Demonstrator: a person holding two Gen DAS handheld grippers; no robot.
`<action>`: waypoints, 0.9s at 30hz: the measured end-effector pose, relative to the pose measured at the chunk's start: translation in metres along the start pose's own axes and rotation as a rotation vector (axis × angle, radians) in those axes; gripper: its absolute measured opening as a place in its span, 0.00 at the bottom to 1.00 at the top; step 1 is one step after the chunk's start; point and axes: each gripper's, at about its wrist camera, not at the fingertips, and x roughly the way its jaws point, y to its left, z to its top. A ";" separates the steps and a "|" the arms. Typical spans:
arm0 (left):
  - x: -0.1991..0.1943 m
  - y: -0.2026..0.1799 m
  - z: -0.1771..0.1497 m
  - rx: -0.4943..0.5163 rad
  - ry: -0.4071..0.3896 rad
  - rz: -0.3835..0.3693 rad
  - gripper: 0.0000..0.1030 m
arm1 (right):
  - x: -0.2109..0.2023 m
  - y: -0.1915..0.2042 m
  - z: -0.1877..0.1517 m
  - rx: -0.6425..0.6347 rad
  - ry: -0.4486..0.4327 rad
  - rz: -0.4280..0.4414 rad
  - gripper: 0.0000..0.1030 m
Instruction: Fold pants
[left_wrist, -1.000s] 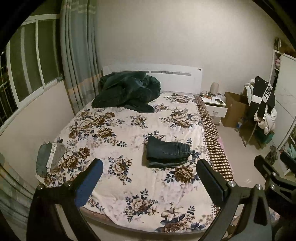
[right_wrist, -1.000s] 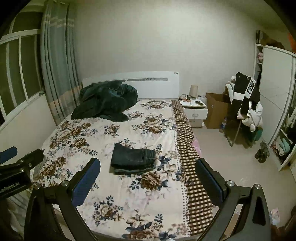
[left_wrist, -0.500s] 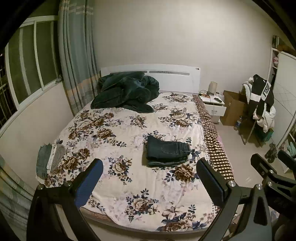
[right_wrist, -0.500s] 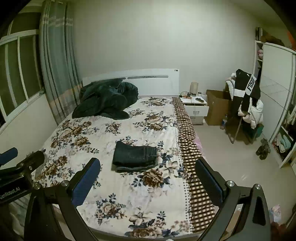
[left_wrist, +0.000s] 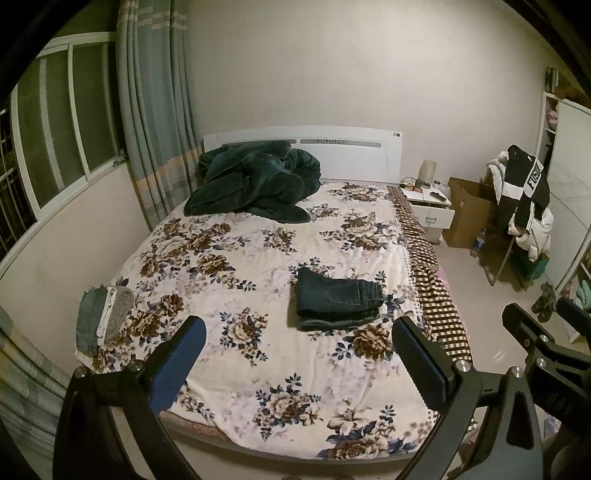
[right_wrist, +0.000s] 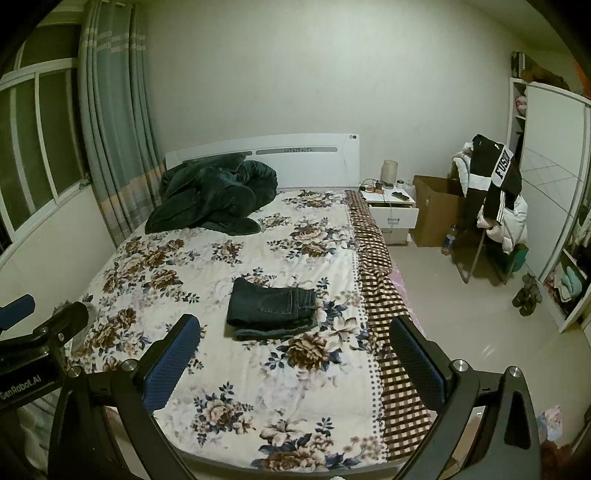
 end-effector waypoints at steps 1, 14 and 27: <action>-0.001 0.000 0.000 0.001 0.000 0.001 1.00 | 0.000 0.000 -0.001 0.001 0.002 0.000 1.00; 0.003 0.000 0.000 0.010 0.013 0.001 1.00 | 0.002 -0.001 -0.010 0.002 0.016 0.002 1.00; 0.003 -0.005 -0.003 0.012 0.007 -0.004 1.00 | 0.001 -0.003 -0.017 -0.003 0.020 0.002 1.00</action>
